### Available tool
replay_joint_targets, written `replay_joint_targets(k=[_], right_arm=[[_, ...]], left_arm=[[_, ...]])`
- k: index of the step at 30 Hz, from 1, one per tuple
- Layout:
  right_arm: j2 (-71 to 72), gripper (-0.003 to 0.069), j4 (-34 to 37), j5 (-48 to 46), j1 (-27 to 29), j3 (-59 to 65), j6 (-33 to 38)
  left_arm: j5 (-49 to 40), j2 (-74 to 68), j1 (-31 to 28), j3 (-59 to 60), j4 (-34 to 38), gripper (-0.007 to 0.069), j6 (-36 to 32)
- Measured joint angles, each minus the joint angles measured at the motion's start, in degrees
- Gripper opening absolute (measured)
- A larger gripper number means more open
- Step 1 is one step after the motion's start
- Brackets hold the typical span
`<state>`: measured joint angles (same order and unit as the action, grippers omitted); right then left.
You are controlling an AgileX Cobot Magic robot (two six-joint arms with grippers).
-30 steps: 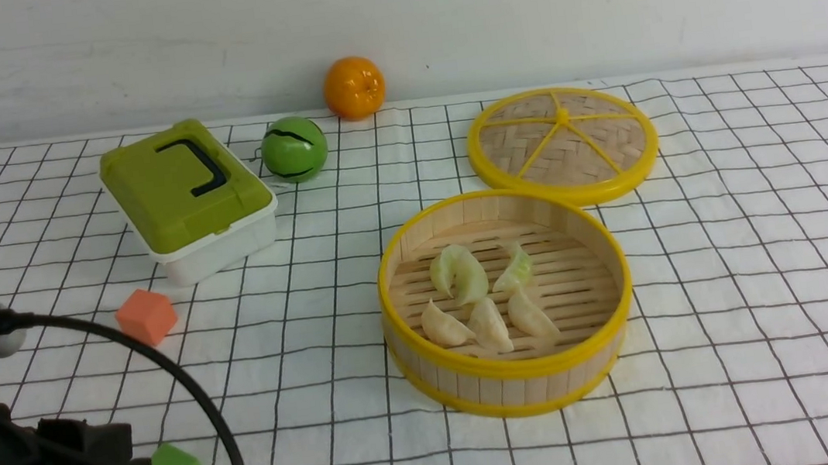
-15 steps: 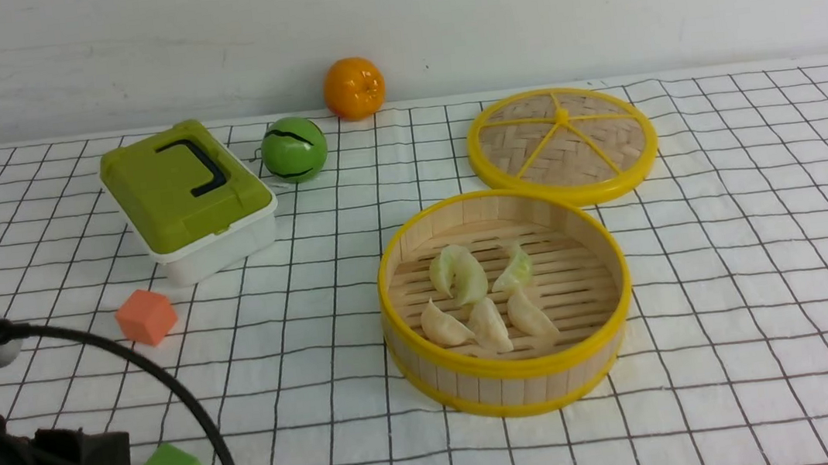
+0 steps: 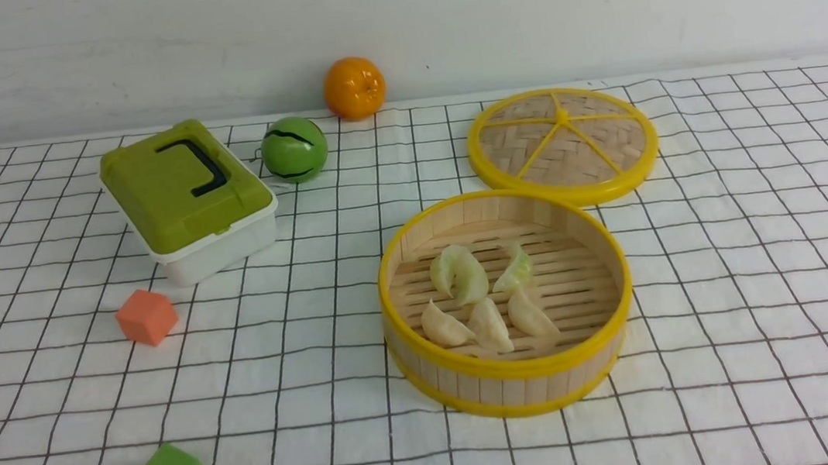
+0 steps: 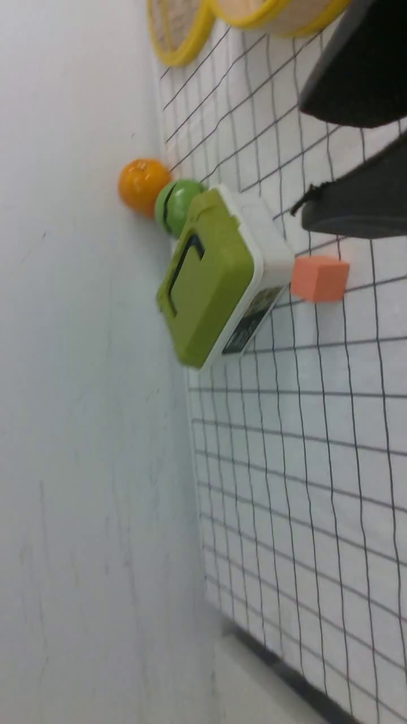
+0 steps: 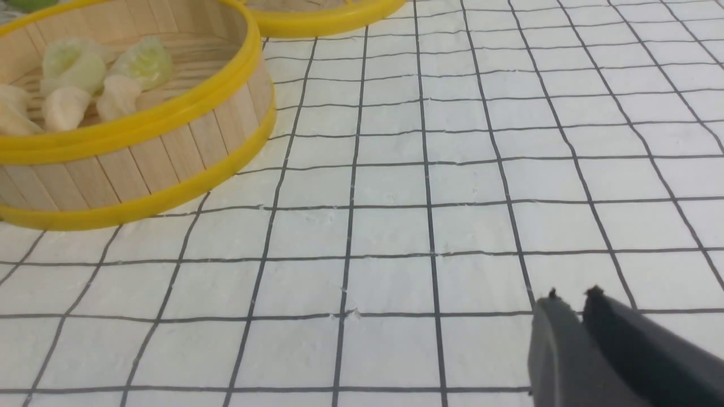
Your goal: Put the dumplings into the steamer on the table with the white tablecloth.
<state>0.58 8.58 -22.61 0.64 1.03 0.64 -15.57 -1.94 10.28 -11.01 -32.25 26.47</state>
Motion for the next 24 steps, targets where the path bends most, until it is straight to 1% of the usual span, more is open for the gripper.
replay_joint_targets(k=[3, 5, 6, 7, 9, 11, 13, 16, 18, 19, 20, 21, 24], right_arm=[[0.0, 0.0069, 0.0, 0.0, 0.0, 0.0, 0.0], [0.1, 0.0071, 0.0, 0.0, 0.0, 0.0, 0.0], [0.1, 0.0071, 0.0, 0.0, 0.0, 0.0, 0.0], [0.1, 0.0073, -0.1, 0.0, 0.0, 0.0, 0.0], [0.1, 0.0076, -0.1, 0.0, 0.0, 0.0, 0.0], [0.1, 0.008, 0.0, 0.0, 0.0, 0.0, 0.0], [0.1, 0.008, 0.0, 0.0, 0.0, 0.0, 0.0], [0.1, 0.0083, 0.0, 0.0, 0.0, 0.0, 0.0], [0.1, 0.0086, 0.0, 0.0, 0.0, 0.0, 0.0], [0.1, 0.0087, 0.0, 0.0, 0.0, 0.0, 0.0], [0.1, 0.0087, 0.0, 0.0, 0.0, 0.0, 0.0], [0.1, 0.009, 0.0, 0.0, 0.0, 0.0, 0.0], [0.1, 0.0093, 0.0, 0.0, 0.0, 0.0, 0.0]], left_arm=[[2.8, 2.5, -4.2, 4.3, 1.7, 0.02, 0.0], [5.2, 2.5, -6.2, 7.4, 4.9, 0.0173, 0.0], [5.5, 2.5, -6.5, 7.7, 5.3, 0.0169, 0.0], [8.3, 2.5, -7.1, 10.3, 8.0, 0.0125, 0.0], [10.8, 2.5, -7.2, 12.1, 10.4, 0.0063, 0.0], [11.5, 2.5, -7.0, 12.6, 12.9, -0.0013, -0.6], [11.3, 2.5, -6.6, 12.6, 14.5, -0.0013, -1.8], [8.0, 2.5, -5.2, 12.6, 19.1, -0.0013, -6.2], [2.8, 2.5, -4.1, 12.6, 23.7, -0.0013, -9.8], [0.9, 2.5, -3.8, 12.7, 25.8, -0.0013, -10.8], [0.5, 2.5, -3.8, 12.7, 25.8, -0.0013, -11.1], [-3.1, 2.5, -3.3, 12.7, 28.9, -0.0013, -12.5], [-5.6, 2.5, -3.2, 12.7, 30.6, -0.0013, -13.4]])
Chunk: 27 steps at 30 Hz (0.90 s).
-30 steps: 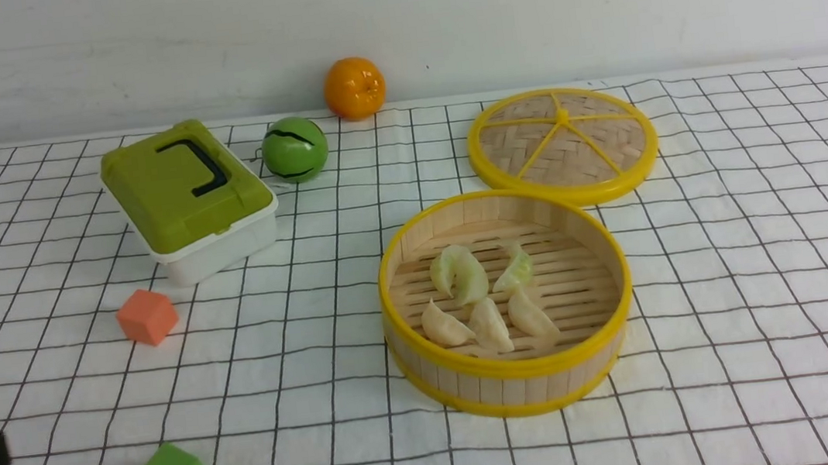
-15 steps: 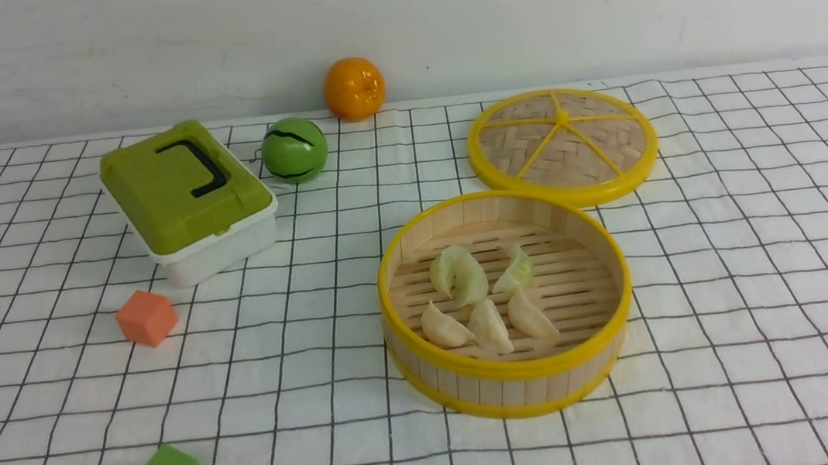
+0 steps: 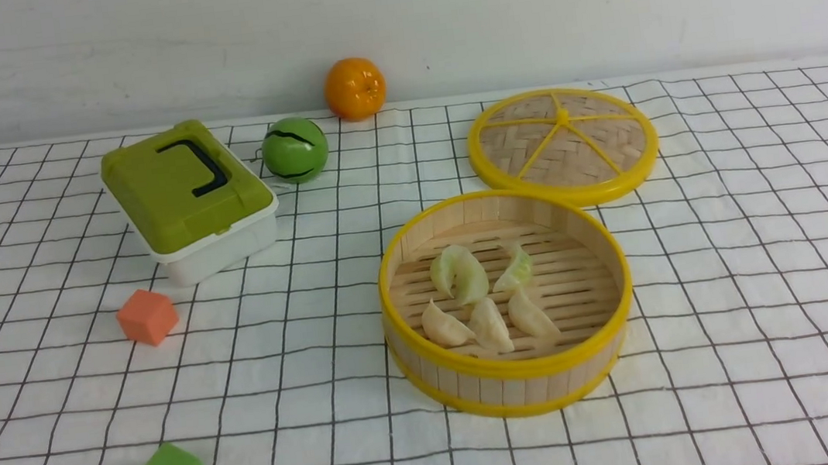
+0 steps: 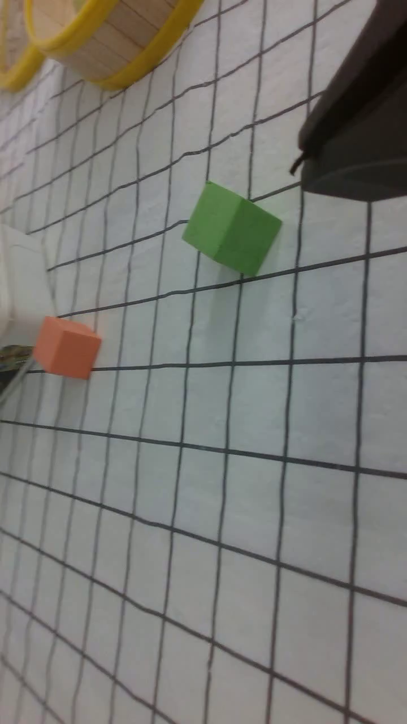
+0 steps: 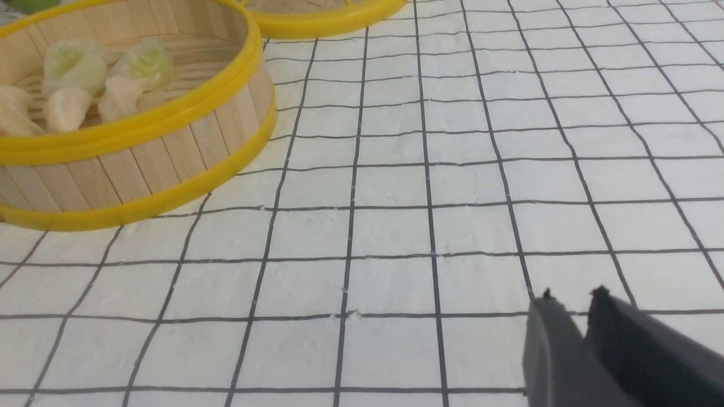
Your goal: Put the dumplings into the steamer on the table with the white tablecloth.
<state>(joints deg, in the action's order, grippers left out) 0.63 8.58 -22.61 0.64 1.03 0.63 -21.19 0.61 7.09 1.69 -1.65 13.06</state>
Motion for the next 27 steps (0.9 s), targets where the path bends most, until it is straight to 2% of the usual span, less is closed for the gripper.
replay_joint_targets(k=[27], right_arm=[[0.0, 0.0126, 0.1, 0.0, 0.0, 0.0, 0.0]], left_arm=[[-0.6, 0.0, 0.0, 0.0, 0.6, -0.0013, -0.2]])
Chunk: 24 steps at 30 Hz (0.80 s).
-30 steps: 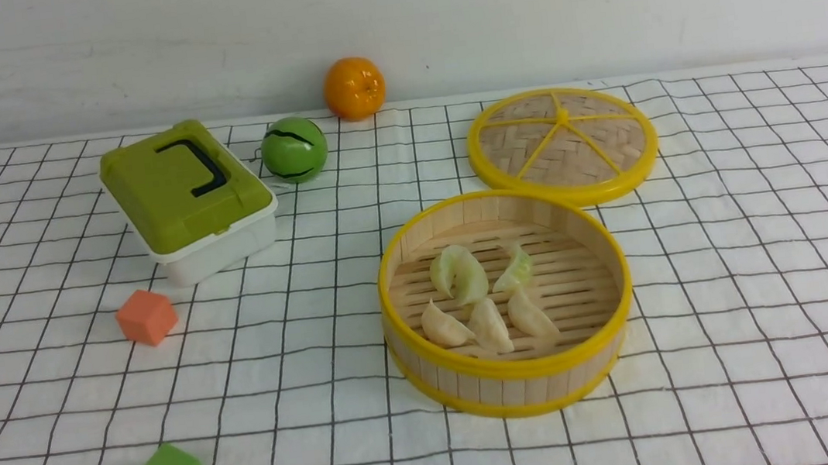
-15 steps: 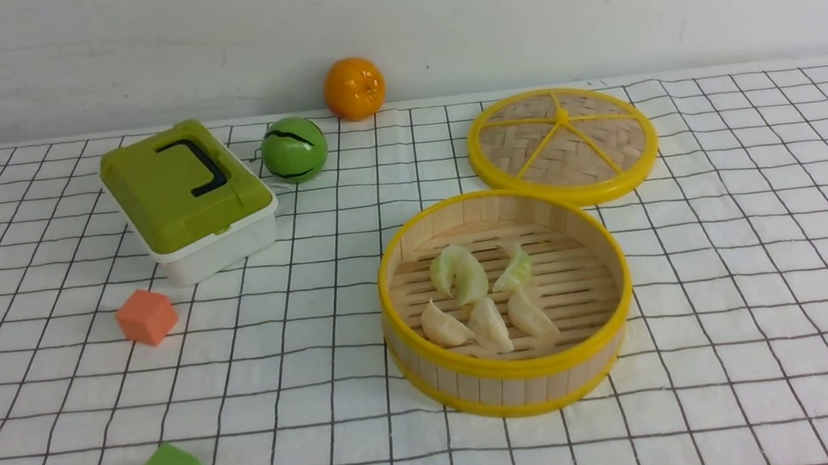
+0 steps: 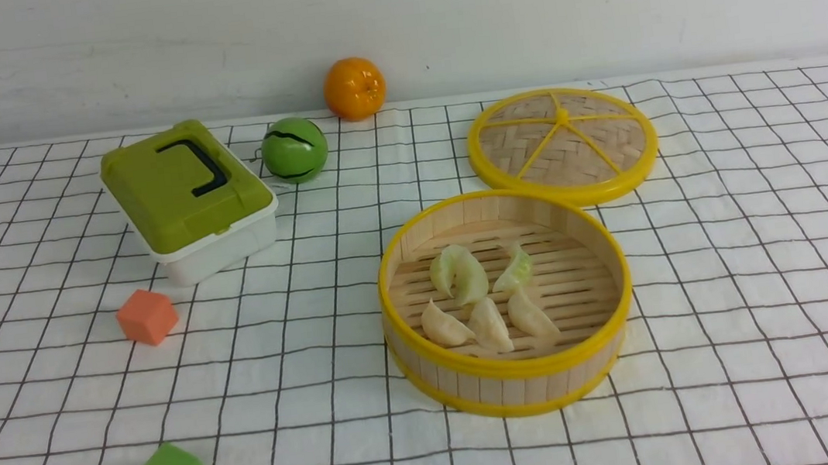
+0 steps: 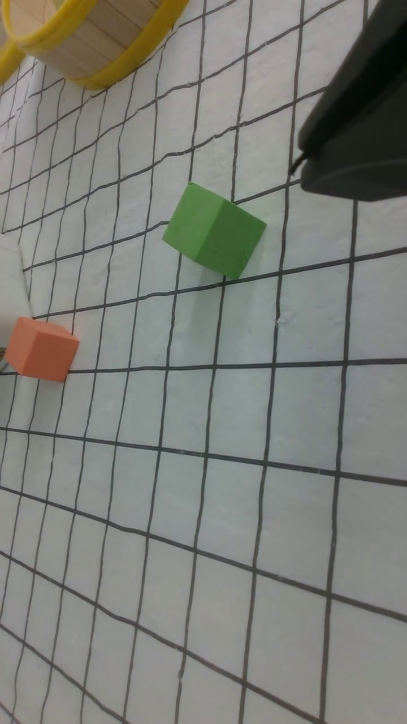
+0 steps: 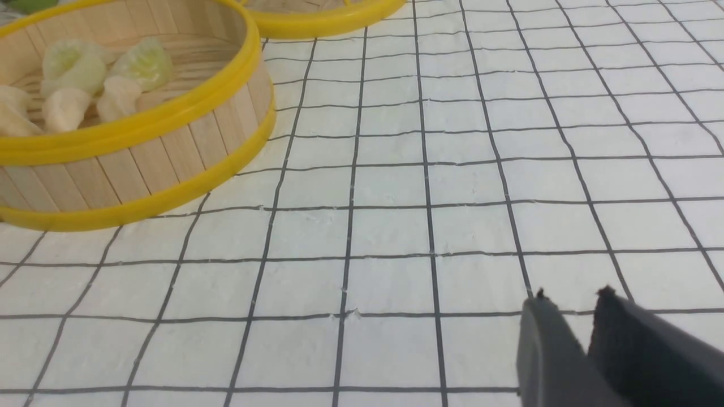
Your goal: Put the dumplings into the steamer on the table with the white tablecloth.
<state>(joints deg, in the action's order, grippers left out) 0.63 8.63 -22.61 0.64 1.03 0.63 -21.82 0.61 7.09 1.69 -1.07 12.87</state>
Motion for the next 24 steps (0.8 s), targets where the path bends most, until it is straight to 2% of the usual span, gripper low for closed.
replay_joint_targets(k=[24], right_arm=[[0.0, 0.0155, -0.1, 0.0, 0.0, 0.0, 0.0]], left_arm=[[0.0, 0.0, 0.0, 0.0, 0.0, -0.0013, 0.0]])
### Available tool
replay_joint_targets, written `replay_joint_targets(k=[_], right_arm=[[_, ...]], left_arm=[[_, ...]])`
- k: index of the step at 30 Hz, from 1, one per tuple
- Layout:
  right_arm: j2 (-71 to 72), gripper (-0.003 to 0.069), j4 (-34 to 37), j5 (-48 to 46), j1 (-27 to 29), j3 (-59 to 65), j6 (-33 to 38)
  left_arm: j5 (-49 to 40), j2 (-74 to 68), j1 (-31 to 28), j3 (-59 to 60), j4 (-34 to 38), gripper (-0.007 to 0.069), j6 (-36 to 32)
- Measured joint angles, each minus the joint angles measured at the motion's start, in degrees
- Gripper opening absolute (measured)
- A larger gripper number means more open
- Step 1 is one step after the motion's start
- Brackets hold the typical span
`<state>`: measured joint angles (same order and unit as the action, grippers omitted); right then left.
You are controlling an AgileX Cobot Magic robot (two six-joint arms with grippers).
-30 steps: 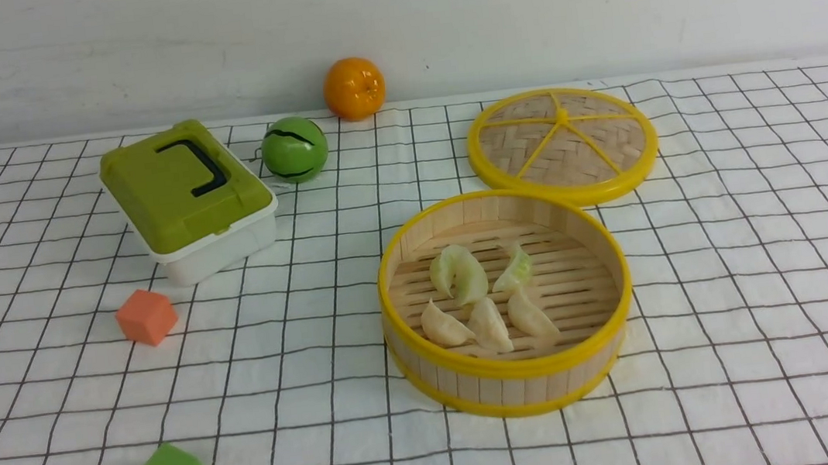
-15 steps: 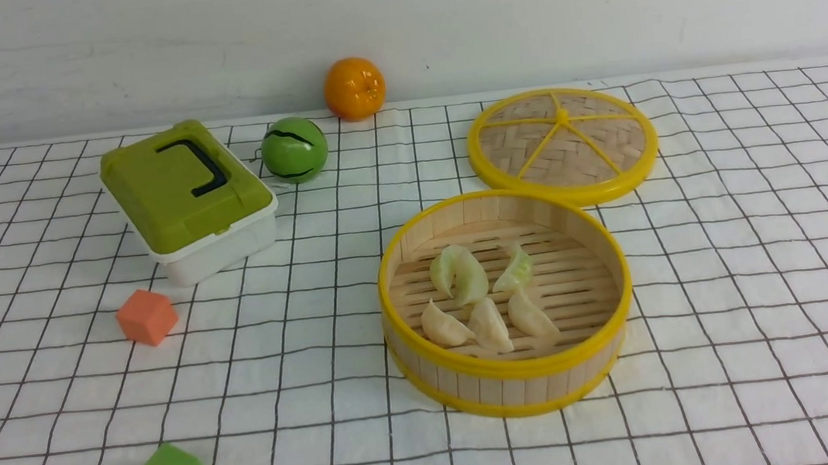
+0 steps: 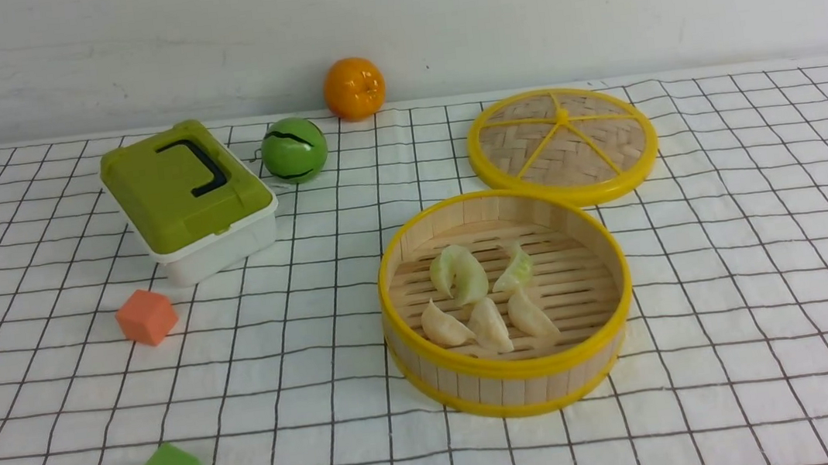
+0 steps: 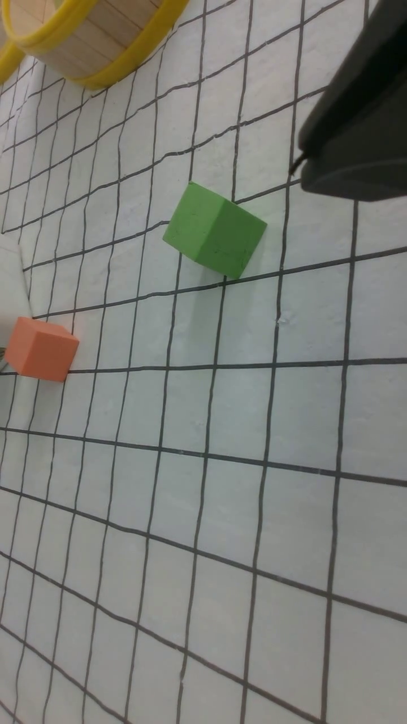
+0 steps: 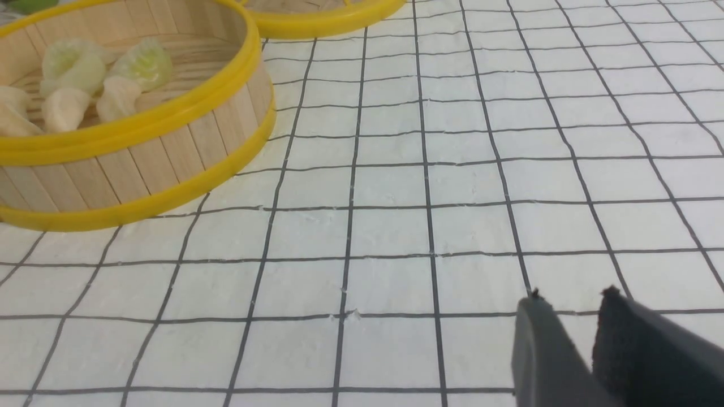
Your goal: Put the dumplings into the steamer on the table with the white tablecloth.
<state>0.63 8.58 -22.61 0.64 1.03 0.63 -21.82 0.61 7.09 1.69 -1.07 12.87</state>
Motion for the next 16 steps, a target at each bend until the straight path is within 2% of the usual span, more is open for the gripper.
replay_joint_targets(k=[16], right_arm=[[0.0, 0.0167, 0.0, 0.0, 0.0, 0.0, 0.0]], left_arm=[[0.0, 0.0, 0.0, 0.0, 0.0, -0.0003, 0.0]])
